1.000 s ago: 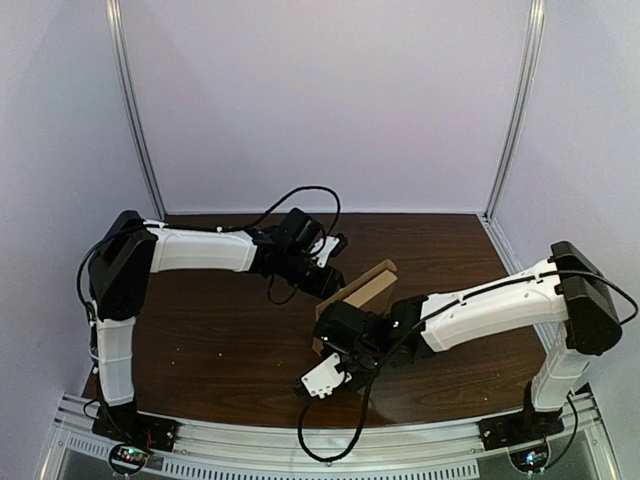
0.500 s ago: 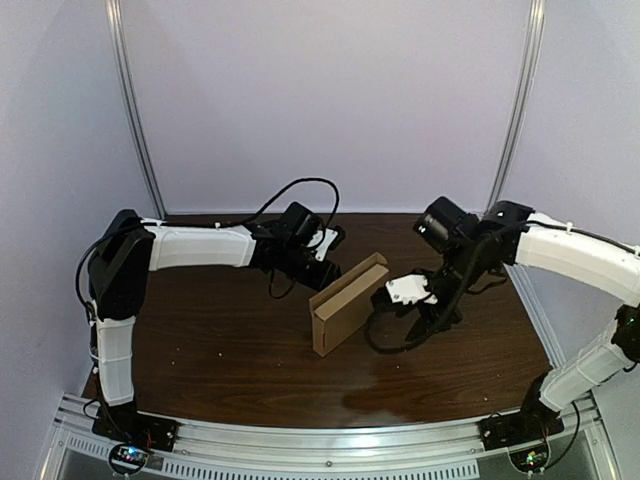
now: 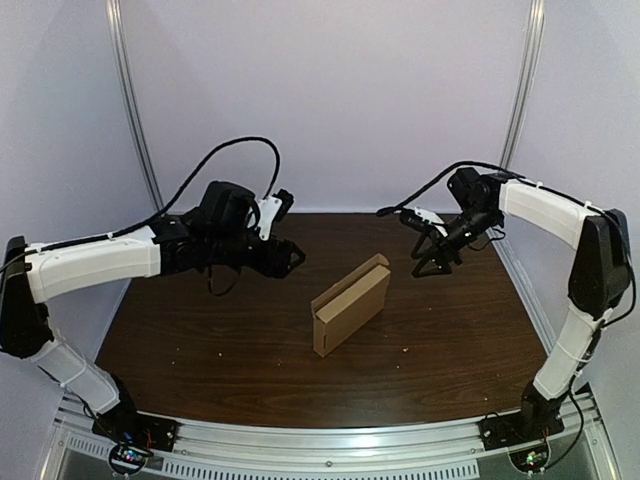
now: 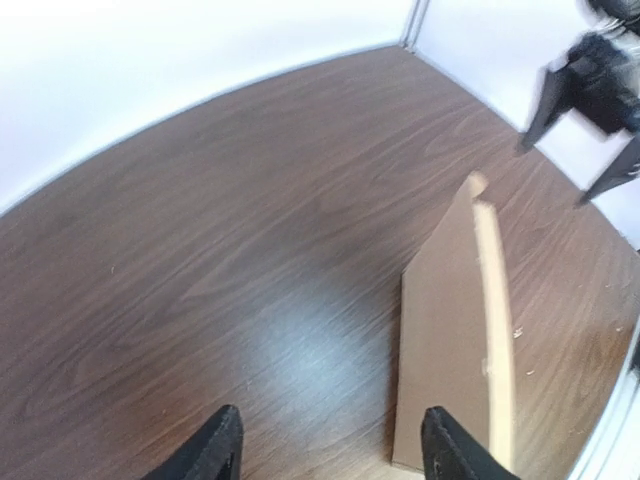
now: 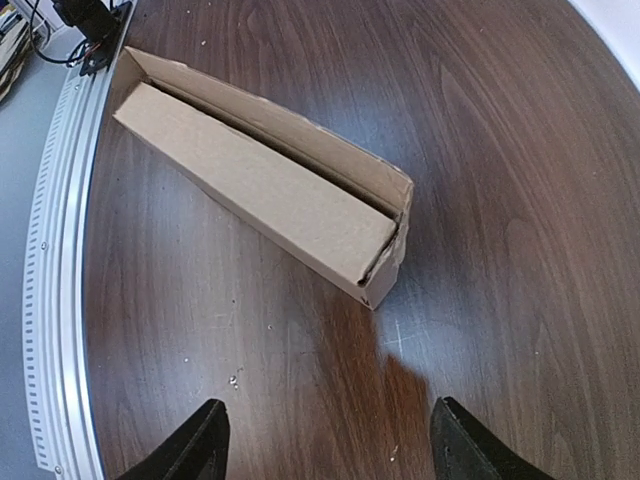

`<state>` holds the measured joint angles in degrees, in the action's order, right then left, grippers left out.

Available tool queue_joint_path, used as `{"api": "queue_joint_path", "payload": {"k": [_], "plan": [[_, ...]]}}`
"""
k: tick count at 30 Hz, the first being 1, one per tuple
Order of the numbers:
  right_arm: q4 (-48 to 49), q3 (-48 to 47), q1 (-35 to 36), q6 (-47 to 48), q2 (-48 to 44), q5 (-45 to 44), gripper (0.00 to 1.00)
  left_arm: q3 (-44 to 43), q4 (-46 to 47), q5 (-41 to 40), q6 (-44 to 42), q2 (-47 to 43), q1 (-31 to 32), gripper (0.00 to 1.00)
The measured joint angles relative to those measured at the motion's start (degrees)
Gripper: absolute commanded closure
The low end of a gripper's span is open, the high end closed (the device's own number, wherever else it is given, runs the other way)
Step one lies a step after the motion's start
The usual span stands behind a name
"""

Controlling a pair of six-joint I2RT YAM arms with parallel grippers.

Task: Fold the paper box

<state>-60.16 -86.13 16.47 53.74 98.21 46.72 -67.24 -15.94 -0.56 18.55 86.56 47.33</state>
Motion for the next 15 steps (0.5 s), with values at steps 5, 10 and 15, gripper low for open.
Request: {"api": "queue_joint_path", "payload": {"k": [5, 10, 15], "plan": [[0.48, -5.53, 0.15, 0.48, 9.01, 1.31, 0.30, -4.33, -0.13, 3.87, 0.17, 1.99, 0.72, 0.29], [1.84, -6.21, 0.15, -1.73, 9.11, 1.57, 0.31, -21.29, -10.45, 4.22, -0.15, 13.84, 2.27, 0.29], [5.75, -2.67, 0.15, -6.80, 3.72, -0.33, 0.31, -28.11, -18.14, 4.24, -0.72, 19.28, 5.42, 0.28]]}}
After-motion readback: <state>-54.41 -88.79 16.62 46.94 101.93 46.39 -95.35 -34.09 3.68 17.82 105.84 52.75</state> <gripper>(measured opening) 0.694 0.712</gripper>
